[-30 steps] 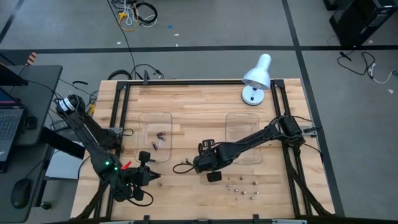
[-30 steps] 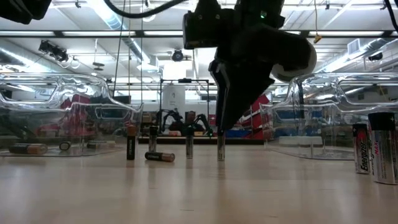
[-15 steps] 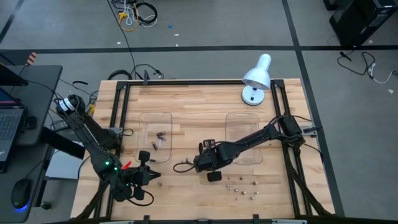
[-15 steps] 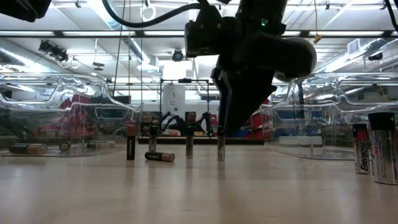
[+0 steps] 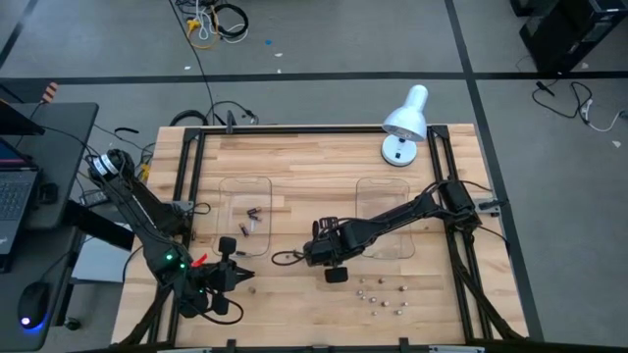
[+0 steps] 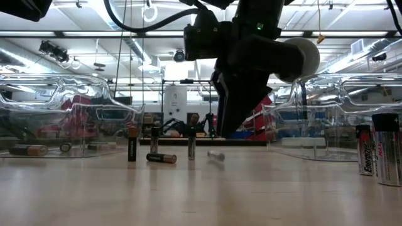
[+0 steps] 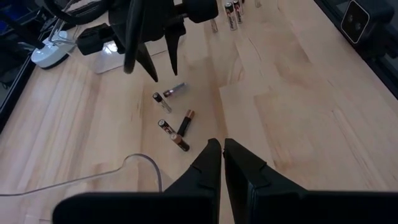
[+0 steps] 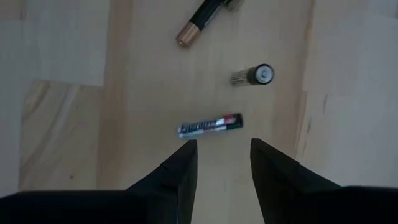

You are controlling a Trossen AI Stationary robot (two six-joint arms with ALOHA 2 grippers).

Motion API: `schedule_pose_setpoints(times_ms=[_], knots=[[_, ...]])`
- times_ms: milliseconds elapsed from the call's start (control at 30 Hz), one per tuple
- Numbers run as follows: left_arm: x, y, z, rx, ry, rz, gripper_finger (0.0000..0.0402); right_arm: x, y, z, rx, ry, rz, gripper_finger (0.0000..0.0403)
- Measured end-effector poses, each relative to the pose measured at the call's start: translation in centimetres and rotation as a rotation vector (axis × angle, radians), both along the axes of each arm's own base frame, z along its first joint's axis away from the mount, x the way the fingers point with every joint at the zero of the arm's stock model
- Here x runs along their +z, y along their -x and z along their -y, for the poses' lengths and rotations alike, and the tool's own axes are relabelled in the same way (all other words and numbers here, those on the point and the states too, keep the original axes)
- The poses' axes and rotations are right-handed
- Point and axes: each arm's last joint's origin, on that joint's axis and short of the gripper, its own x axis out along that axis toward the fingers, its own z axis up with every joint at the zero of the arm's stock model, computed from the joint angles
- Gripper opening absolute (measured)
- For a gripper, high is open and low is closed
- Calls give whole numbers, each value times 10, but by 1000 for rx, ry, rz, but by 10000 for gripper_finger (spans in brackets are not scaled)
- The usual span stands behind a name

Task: Sort batteries
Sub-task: Put the black battery into the left transparent bin

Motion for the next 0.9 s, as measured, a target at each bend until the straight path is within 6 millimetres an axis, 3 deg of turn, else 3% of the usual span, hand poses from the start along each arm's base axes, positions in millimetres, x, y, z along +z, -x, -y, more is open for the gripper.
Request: schedule_pose_setpoints(times_ms=[267, 500, 733, 900], knots=[[0, 0, 0, 7, -5, 7, 19, 0, -2, 3, -135, -69, 11, 135], [0, 0, 0, 14, 7, 8, 19, 7, 0, 3, -120, -77, 22, 129], [-4, 5, 7, -93, 206, -170, 19, 28, 4, 4, -131, -84, 80, 127], [-6, 10, 12, -182, 271, -277, 19, 31, 4, 0, -121, -89, 95, 127]])
